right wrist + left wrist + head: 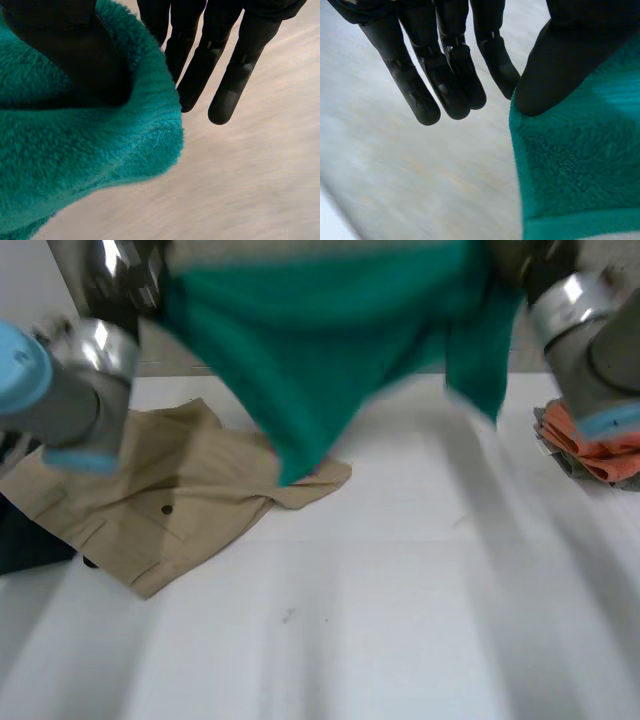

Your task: Fold the laundry.

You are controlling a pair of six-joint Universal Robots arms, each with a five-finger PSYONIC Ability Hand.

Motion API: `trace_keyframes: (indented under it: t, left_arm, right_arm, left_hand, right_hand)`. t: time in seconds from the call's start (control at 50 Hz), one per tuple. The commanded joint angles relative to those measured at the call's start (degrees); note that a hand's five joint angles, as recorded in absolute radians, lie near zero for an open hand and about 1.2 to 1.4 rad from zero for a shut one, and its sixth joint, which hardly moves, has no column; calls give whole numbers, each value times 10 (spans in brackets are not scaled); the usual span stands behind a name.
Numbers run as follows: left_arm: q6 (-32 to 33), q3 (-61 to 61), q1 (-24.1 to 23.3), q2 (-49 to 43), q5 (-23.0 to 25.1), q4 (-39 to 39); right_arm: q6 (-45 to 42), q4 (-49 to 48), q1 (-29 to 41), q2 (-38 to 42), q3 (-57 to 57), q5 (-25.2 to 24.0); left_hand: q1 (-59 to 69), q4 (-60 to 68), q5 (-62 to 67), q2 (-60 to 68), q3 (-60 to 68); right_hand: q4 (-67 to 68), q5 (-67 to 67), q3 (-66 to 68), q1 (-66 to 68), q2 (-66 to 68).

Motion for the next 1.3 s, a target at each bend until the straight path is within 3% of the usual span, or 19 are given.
trace_keyframes:
  t: [0.02, 0.12, 0.24, 0.42, 0.54, 0.6, 0.7, 0.74, 0.9, 1.04, 1.3]
  left_arm:
    - [-105, 90, -3, 32, -48, 0]
    - [-126, 54, -5, 48, -23, -118]
    - [-115, -87, -11, 74, -18, -183]
    - [-61, -349, -41, 89, -15, -144]
    - [-51, -444, -50, 100, -13, -97]
    - [-45, -475, -51, 112, -8, -73]
    - [-35, -497, -45, 146, -1, -58]
    - [-38, -501, -41, 162, -1, -61]
    - [-56, -499, -31, 193, -1, -82]
    - [-68, -491, -29, 209, -1, -91]
    - [-68, -473, -21, 215, -1, -93]
  right_arm:
    - [127, -225, -14, -65, 109, -8]
    - [111, -121, -22, -58, 143, -33]
    - [75, -11, -36, -32, 190, -40]
    - [3, 132, -39, -11, 317, -73]
    - [-76, 227, -41, -25, 363, -75]
    - [-100, 292, -48, -45, 361, -73]
    - [-86, 402, -63, -81, 319, -73]
    - [-83, 446, -68, -91, 286, -75]
    - [-63, 567, -72, -70, 138, -89]
    - [-64, 638, -60, 35, -12, -86]
    - [-111, 688, -40, 161, -77, -18]
  left_hand:
    - [136, 113, 144, 114, 118]
    - [136, 113, 144, 114, 118]
    - [136, 113, 144, 114, 118]
    - [136, 113, 144, 114, 118]
    - [136, 113, 144, 114, 118]
    - [136, 113, 144, 114, 118]
    - [136, 113, 144, 114, 118]
    - [136, 113, 144, 114, 118]
    - [136, 113, 144, 114, 118]
    - [136, 113, 144, 114, 118]
    - [136, 113, 144, 114, 118]
  right_hand:
    - [115, 133, 123, 178, 128]
    - [115, 133, 123, 178, 128]
    - [115, 133, 123, 178, 128]
    - [115, 133, 123, 178, 128]
    - [78, 96, 86, 140, 91]
    - [-83, -65, -76, -21, -70]
    - [-335, -317, -328, -273, -322]
    - [-357, -339, -350, -295, -345]
    - [-369, -351, -362, -307, -356]
    - [-324, -306, -317, -262, -311]
    - [-324, -306, -317, -262, -311]
